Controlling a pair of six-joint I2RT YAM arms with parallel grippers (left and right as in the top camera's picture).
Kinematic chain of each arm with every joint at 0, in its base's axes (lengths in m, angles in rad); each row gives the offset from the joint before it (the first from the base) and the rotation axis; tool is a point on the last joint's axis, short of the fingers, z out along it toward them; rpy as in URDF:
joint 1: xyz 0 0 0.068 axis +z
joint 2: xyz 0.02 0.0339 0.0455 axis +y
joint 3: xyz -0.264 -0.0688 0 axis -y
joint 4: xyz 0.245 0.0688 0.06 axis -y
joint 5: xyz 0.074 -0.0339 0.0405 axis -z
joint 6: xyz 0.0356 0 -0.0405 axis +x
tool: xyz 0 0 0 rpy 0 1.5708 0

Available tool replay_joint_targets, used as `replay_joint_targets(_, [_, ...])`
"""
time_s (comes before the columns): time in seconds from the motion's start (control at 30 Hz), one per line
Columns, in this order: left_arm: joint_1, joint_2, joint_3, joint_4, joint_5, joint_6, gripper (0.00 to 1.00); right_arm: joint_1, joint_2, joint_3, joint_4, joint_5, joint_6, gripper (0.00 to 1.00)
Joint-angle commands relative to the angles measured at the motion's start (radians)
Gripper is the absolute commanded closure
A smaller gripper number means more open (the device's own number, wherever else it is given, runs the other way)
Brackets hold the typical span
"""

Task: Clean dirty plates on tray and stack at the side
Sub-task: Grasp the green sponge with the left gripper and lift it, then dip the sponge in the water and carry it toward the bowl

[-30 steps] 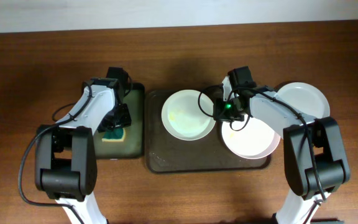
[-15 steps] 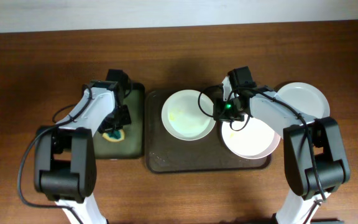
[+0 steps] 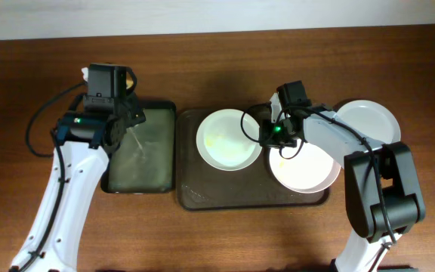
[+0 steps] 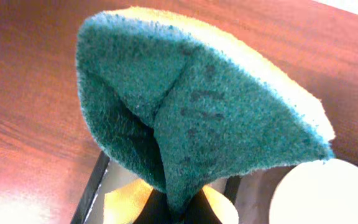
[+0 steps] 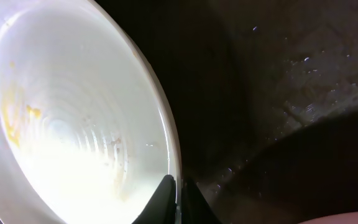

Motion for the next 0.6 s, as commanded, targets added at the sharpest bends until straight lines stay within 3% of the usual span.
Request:
replay_joint_targets(0.0, [-0.001, 0.032, 0.014, 0.007, -0.014, 0.019, 1.0, 0.001, 0.007, 0.014, -0.004, -0.005, -0.01, 0.93])
replay_joint_targets(0.57, [-0.001, 0.122, 0.015, -0.017, 0.043, 0.145, 1.0, 0.001, 0.007, 0.014, -0.003, -0.005, -0.01, 0.93])
